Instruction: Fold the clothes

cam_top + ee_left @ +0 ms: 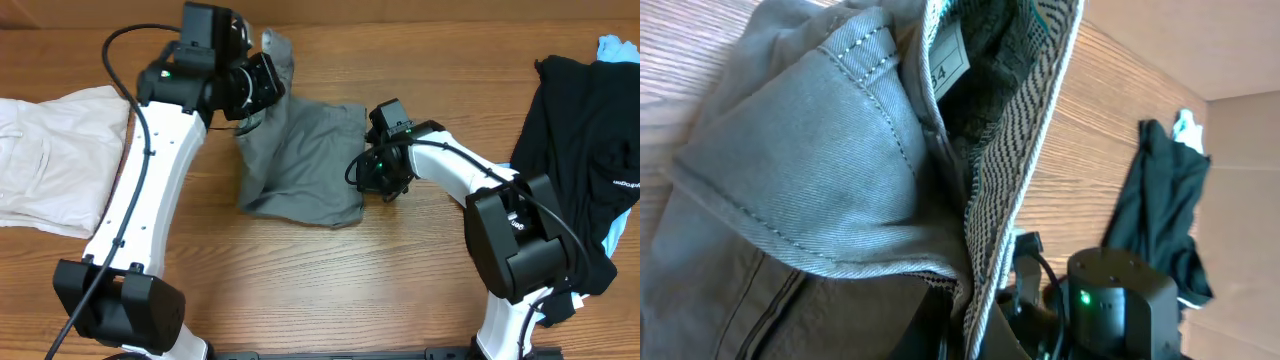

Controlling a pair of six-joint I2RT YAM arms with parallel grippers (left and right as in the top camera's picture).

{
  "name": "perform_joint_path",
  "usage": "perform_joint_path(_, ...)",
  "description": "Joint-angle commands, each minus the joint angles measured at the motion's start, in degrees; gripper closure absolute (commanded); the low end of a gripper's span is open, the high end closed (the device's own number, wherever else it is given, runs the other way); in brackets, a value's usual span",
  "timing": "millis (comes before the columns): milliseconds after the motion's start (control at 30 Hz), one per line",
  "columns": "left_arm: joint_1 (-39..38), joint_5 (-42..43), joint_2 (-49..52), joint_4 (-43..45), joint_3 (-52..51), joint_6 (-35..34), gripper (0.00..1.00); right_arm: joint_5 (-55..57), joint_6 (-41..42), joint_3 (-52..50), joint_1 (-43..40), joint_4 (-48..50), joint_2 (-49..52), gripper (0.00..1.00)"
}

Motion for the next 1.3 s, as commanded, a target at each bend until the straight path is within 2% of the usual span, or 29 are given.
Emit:
perform_joint_path(0, -2.8, -5.4, -0.81, 0.52, 1.79, -1.31, 0.95, -1.22, 0.28, -2.16, 0.55, -0.11, 0.52, 0.96)
perform_joint_path(267, -7.65, -10.01, 2.84, -0.11, 1.77, -0.28, 0.94, -1.22, 0.28, -2.16, 0.55, -0.02, 0.5, 0.96)
perform_joint_path(533, -10.6, -5.86, 10.49, -1.14, 1.77, -0.22, 0.95, -1.03, 0.28, -2.16, 0.55, 0.02, 0.52, 0.96)
perform_joint_path(600, -11.26, -5.86, 11.54, -1.49, 1.77, -0.22, 0.89, -1.03, 0.28, -2.16, 0.55, 0.0, 0.52, 0.96)
perform_joint_path(667, -11.93, -5.68, 12.39, -1.7, 1.77, -0.22, 0.68, -1.03, 0.28, -2.16, 0.55, -0.17, 0.52, 0.96)
perform_joint_path(733, -12.33, -4.35, 12.68, -1.57, 1.77, -0.17, 0.56, -1.03, 0.28, -2.16, 0.55, -0.31, 0.5, 0.96)
perform_joint_path(833, -12.28, -0.39, 12.44, -1.01, 1.99, 0.94, 0.45, -1.03, 0.28, -2.12, 0.35, -0.79, 0.44, 0.96)
perform_joint_path(900, -11.3, 0.94, 11.3, -1.25, 2.86, 2.34, 0.43, -0.72, 0.04, -1.51, -0.44, -2.45, 0.07, 0.96)
perform_joint_path(1033, -6.6, -2.99, 7.52, -1.03, 3.34, 3.26, 0.42, 4.98, 0.04, 2.43, -4.74, -9.01, -4.09, 0.96)
perform_joint_path(1133, -3.8, -6.97, 7.13, -1.05, 3.32, 3.5, 0.42, 5.22, 0.02, 5.75, -7.72, -12.33, -8.0, 0.96)
perform_joint_path(1167, -2.75, -9.31, 7.54, -1.09, 3.32, 4.37, 0.43, 2.95, -1.68, 7.87, -8.96, -14.16, -10.32, 0.96)
perform_joint_path(1233, -1.66, -12.61, 8.55, -1.03, 3.3, 6.38, 0.44, -9.05, -11.32, 10.64, -9.49, -16.63, -14.12, 0.96)
perform_joint_path(1267, -1.55, -13.38, 8.9, -1.03, 3.3, 6.99, 0.44, -12.02, -12.68, 10.69, -9.2, -16.83, -14.91, 0.96)
